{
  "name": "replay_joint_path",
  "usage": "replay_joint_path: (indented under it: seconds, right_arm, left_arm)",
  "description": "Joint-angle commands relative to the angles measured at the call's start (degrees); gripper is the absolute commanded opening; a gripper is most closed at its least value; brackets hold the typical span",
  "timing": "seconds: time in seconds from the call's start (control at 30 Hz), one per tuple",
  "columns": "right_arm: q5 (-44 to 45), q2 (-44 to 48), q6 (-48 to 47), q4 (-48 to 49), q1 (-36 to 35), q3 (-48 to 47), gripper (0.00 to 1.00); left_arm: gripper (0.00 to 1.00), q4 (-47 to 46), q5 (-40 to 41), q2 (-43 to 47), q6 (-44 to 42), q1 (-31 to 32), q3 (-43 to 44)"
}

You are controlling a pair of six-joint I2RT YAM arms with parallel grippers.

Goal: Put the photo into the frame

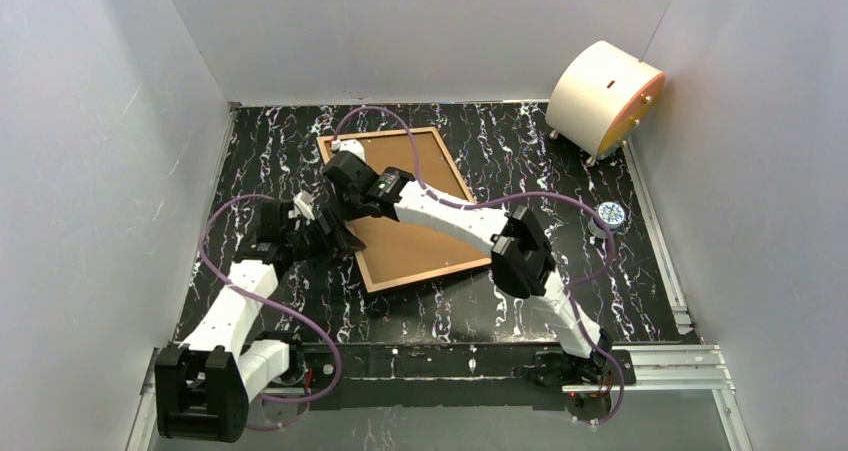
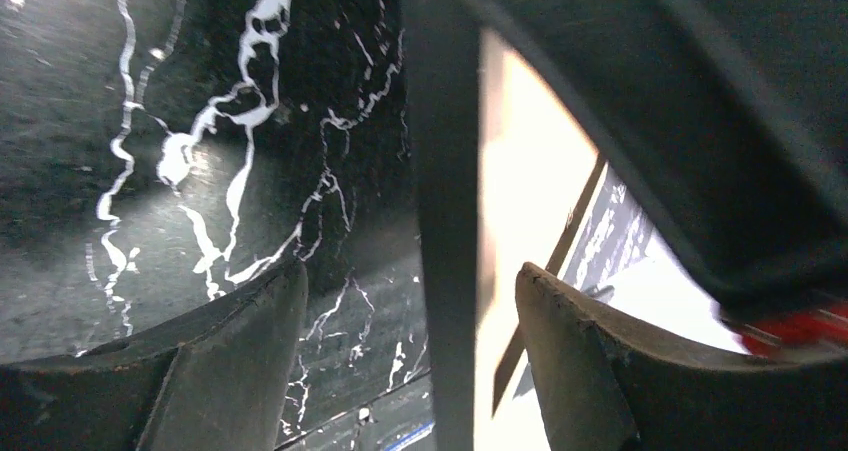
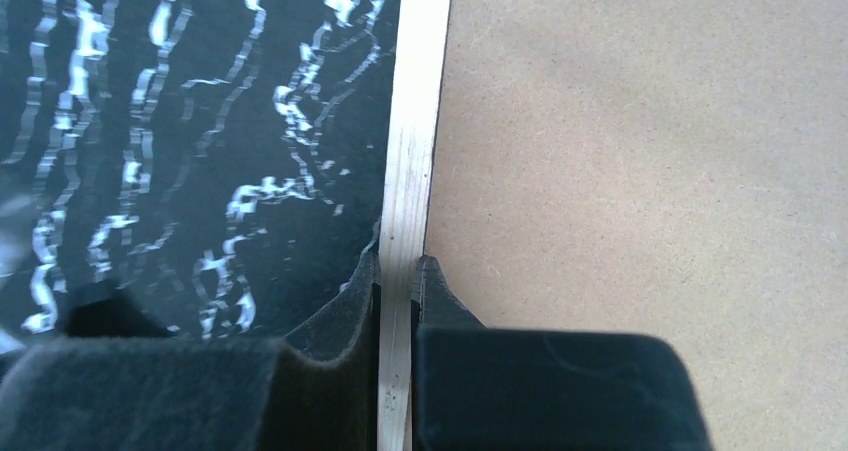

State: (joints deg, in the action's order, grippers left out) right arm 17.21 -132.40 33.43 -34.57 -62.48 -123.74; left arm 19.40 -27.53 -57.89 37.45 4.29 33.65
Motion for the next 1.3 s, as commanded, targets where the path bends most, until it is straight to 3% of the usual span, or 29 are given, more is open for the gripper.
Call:
replay_joint_path:
  seconds: [0.0,0.17,0.43,0.67,0.77,1.07,1.27]
  right_arm:
    - [-2.98,7.66,1.86,6.48,0.13,-2.65,0.01]
    - [-3.60,9.87,4.48,6.97,0.55,-1.86,0.01]
    - [-2.82,10.49,7.15,5.88,1.22,-1.55,0.02]
    - [-0.32,12.71,5.65,2.03,2.70,-2.92,0.47]
    - [0.08,16.32,5.26,2.23,4.12,-1.22,0.57]
    - [1.01,29.26,1.82,7.27,8.64,8.22,0.68]
    - [4.03,41.41,0.61,19.27,10.79,25.33,0.71]
  left_arm:
    - [0.74,-2.68,-11.17,-0.74,-0.74,-0.03,-1.88]
    - [0.66,-5.19,-17.25,-0.95,0.43,-0.05,-1.75]
    - [0.32,-10.86,-17.64,0.60,9.00,-0.06,-1.96]
    - [0.20,-5.10,-15.62,0.55,5.31,-0.01,2.90]
    - [0.18,-1.37,-13.70,0.10,2.88,-0.07,6.22]
    - [0.08,9.44,-7.71,-2.98,-3.44,-0.04,20.18]
    - [0.03,20.90,0.61,-7.54,-11.37,0.01,33.10]
